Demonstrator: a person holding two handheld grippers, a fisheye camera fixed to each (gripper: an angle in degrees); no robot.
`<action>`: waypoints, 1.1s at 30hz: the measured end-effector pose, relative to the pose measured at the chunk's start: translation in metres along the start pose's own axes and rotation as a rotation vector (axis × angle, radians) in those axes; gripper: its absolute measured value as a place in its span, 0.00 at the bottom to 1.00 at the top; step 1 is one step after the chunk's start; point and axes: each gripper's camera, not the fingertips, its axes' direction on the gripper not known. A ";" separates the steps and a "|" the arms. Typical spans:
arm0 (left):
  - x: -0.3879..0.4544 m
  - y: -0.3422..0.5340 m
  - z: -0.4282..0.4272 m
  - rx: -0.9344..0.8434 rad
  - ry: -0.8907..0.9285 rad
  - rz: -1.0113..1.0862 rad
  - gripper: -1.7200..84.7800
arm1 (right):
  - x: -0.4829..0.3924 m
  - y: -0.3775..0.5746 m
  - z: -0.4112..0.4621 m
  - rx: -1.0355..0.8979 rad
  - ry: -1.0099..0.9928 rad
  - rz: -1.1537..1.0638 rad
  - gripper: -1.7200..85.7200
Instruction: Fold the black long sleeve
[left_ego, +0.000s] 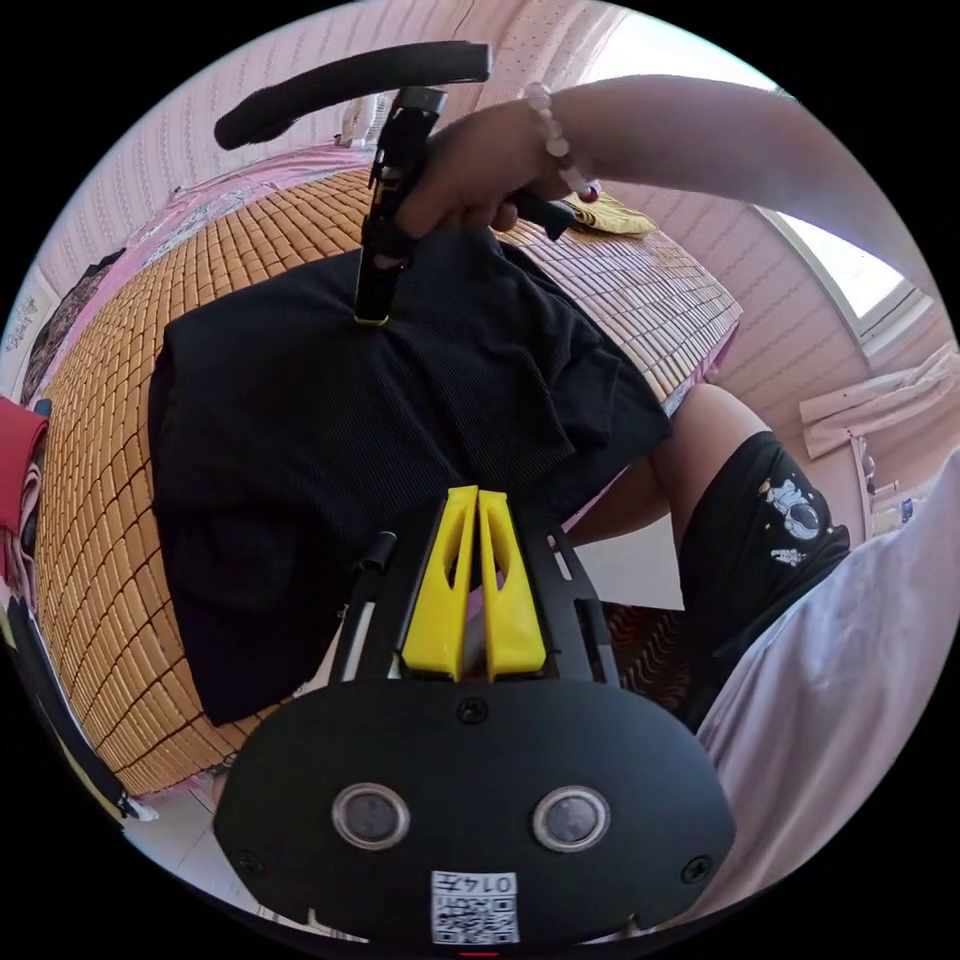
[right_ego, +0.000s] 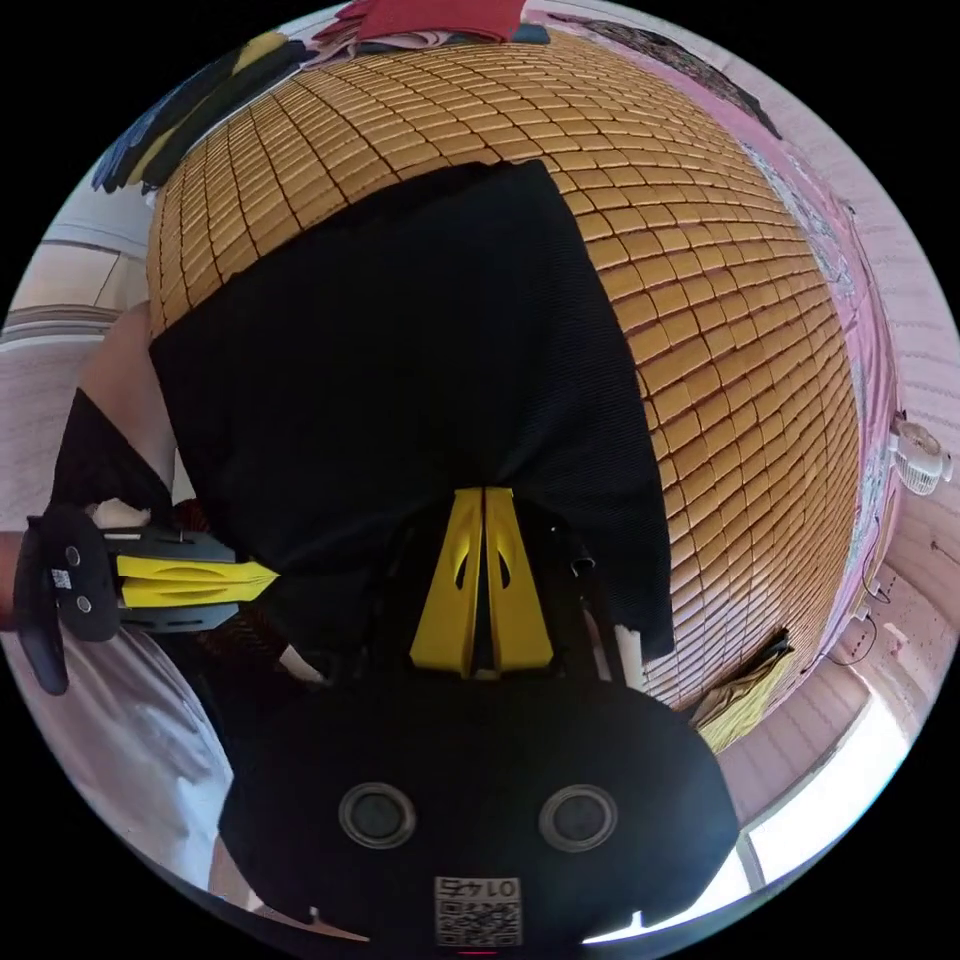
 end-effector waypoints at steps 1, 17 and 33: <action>0.002 0.001 0.001 0.001 -0.010 -0.004 0.01 | 0.008 -0.002 -0.005 -0.035 -0.043 -0.030 0.01; -0.004 0.024 0.001 0.119 0.171 -0.140 0.01 | 0.111 0.049 -0.008 0.188 -0.232 0.290 0.01; 0.070 0.022 -0.008 0.298 0.191 0.139 0.16 | 0.009 0.447 0.116 0.310 -0.595 0.872 0.15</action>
